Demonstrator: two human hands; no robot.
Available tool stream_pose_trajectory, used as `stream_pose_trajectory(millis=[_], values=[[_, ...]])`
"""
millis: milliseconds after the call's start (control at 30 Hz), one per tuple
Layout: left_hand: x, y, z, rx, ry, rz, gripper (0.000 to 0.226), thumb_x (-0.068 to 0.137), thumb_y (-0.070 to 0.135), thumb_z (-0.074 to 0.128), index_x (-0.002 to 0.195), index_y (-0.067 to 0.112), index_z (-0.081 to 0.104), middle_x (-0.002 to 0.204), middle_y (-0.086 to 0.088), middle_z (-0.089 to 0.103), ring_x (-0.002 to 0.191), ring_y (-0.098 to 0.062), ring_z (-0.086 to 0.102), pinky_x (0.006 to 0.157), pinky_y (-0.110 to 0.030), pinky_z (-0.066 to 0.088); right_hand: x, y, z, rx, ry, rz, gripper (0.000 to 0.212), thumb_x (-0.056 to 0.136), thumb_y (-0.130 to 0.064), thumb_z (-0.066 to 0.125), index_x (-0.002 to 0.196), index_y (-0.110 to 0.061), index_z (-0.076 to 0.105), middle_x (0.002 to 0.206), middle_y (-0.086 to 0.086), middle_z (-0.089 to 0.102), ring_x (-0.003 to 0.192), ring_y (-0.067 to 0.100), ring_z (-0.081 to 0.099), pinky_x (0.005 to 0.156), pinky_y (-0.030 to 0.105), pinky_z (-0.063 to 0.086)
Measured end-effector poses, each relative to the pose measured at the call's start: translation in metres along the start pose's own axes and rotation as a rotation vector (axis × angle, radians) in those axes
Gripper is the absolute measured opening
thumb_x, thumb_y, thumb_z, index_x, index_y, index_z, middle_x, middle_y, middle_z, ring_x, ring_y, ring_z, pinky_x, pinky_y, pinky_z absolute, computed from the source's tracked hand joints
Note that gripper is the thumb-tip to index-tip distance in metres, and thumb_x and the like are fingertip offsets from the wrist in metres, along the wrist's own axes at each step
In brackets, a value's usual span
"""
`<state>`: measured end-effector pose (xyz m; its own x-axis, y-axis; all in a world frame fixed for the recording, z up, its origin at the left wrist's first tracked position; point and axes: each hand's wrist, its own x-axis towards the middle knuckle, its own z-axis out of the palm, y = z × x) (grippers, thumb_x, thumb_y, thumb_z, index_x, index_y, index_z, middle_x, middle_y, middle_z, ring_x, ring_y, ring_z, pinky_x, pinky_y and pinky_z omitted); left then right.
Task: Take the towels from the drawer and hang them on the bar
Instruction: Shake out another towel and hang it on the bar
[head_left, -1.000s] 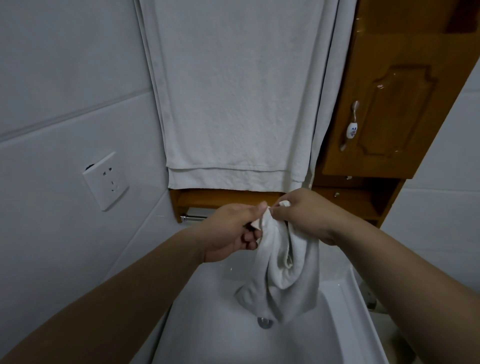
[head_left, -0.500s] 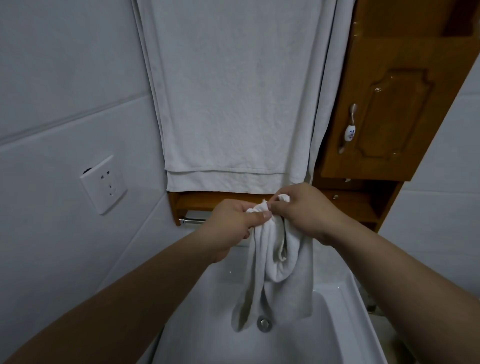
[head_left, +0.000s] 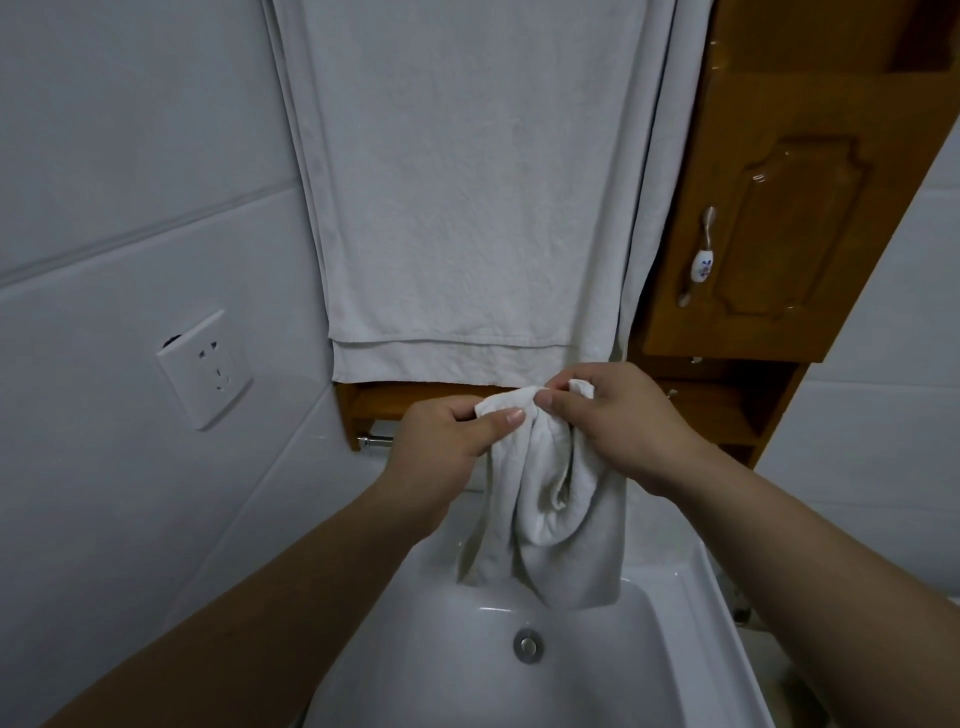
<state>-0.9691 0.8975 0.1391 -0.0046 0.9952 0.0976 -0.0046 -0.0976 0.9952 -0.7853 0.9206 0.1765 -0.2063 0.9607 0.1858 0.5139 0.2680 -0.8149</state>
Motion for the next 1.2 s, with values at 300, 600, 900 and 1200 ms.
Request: stream_pose_trajectory(millis=[300,600,900,1200], values=[[0.009,-0.009,-0.001,-0.194,0.213,-0.179,0.011,0.086,0.017,0.074,0.096,0.012,0.076,0.095,-0.004,0.077,0.097,-0.023,0.072,0.090,-0.038,0.055,0.001,0.002,0.010,0.002,0.059,0.016,0.018,0.097,-0.031,0.061,0.101,-0.025,0.078,0.084,-0.006,0.075,0.081,0.000,0.064,0.074,0.017,0.046],[0.020,-0.008,-0.029,0.242,0.504,-0.023,0.016,0.091,0.031,0.067,0.081,0.019,0.071,0.082,0.000,0.071,0.081,-0.020,0.066,0.066,-0.030,0.049,0.003,0.008,-0.008,-0.214,0.314,0.002,0.042,0.105,-0.044,0.040,0.130,-0.021,0.065,0.125,0.000,0.066,0.117,0.020,0.059,0.090,0.030,0.042],[0.020,-0.028,-0.064,0.065,0.616,0.032,0.025,0.084,0.042,0.069,0.088,0.019,0.075,0.082,0.003,0.073,0.077,-0.015,0.065,0.078,-0.038,0.055,0.001,0.047,-0.038,-0.046,0.368,0.237,0.043,0.105,-0.042,0.040,0.119,-0.013,0.069,0.097,-0.007,0.056,0.092,0.013,0.049,0.086,0.032,0.035],[0.015,-0.033,-0.069,-0.065,0.581,-0.012,0.015,0.092,0.027,0.068,0.100,0.017,0.076,0.093,0.001,0.075,0.091,-0.018,0.070,0.085,-0.035,0.055,-0.005,0.052,-0.040,0.572,0.269,0.458,0.024,0.096,-0.016,0.062,0.118,-0.008,0.070,0.099,-0.001,0.068,0.089,0.017,0.065,0.064,0.026,0.049]])
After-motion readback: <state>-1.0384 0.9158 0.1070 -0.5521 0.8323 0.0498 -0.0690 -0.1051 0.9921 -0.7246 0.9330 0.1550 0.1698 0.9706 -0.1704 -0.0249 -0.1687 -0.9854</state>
